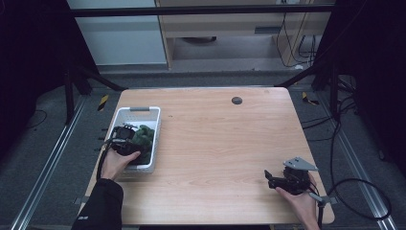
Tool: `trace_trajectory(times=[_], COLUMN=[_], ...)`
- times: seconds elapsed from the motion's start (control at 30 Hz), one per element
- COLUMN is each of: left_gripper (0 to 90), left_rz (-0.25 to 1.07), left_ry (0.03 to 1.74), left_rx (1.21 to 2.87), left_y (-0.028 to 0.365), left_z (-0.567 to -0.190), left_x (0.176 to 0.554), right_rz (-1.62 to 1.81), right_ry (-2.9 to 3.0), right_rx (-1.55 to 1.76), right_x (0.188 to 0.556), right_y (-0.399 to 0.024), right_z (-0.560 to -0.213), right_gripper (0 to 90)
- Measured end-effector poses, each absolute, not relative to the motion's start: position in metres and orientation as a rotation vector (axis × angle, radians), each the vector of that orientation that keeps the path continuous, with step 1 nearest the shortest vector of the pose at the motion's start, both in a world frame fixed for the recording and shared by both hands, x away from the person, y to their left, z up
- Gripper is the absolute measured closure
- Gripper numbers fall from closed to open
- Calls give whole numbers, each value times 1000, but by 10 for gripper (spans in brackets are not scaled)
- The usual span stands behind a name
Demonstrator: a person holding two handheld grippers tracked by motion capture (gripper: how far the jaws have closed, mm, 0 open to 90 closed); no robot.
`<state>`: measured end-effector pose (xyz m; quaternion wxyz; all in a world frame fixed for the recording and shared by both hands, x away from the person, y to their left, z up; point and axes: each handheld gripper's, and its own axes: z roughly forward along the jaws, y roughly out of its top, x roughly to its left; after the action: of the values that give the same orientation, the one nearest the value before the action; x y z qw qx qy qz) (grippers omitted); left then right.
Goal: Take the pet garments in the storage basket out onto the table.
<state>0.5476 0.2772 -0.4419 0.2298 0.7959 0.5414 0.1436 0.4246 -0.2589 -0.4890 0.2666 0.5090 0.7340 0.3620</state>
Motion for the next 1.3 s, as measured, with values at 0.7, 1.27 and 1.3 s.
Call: trace_trajectory(times=[0.7, 1.27, 1.3], left_gripper=[808, 827, 827], left_rz=[367, 447, 450], left_ry=[1537, 1485, 1480], left_rx=[2188, 2057, 2052], left_y=[281, 299, 301], left_z=[-443, -403, -400], left_x=[546, 525, 524], right_rz=[980, 979, 979], right_ry=[1990, 1987, 1986], right_rx=[1379, 1378, 1379], right_x=[425, 425, 425], right_y=[-259, -259, -259], right_z=[-489, -489, -489], right_gripper=[85, 85, 85])
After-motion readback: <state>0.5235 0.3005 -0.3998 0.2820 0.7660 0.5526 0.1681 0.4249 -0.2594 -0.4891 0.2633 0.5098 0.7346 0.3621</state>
